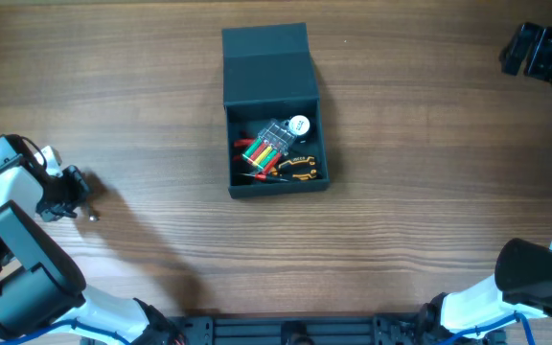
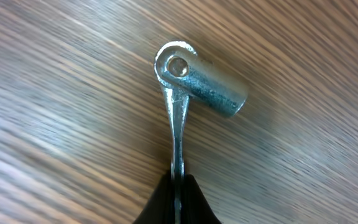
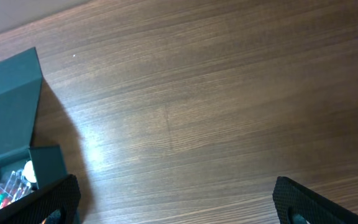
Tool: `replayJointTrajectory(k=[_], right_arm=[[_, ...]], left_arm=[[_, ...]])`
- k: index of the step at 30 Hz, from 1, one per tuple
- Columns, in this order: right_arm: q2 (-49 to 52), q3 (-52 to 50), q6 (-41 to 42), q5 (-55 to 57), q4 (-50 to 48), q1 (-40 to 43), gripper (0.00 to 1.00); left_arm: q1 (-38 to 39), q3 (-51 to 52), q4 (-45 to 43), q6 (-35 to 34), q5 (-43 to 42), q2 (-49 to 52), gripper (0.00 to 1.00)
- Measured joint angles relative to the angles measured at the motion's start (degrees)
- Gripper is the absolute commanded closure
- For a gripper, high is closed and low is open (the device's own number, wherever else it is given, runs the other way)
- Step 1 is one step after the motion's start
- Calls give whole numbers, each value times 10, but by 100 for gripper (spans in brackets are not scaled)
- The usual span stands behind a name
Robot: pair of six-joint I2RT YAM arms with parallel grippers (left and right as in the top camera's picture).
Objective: Pack container
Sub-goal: 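Carry the socket wrench into the box and release it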
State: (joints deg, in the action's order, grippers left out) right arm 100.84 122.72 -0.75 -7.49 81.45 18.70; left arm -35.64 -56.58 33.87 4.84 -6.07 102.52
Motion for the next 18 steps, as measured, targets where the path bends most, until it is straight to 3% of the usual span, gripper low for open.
replayJointTrajectory(k=[3,10,14,18], right_arm=[[0,0,0,0,0,0,0],[0,0,0,0,0,0,0],[0,0,0,0,0,0,0],[0,0,0,0,0,0,0]], left_arm=[[30,-26,58,-5,-18,-3,96],[154,-257,257,-5,-65,-23,96],[275,-412,299,39,-75,-35,96],[396,-469,291,134,-78,-45,96]])
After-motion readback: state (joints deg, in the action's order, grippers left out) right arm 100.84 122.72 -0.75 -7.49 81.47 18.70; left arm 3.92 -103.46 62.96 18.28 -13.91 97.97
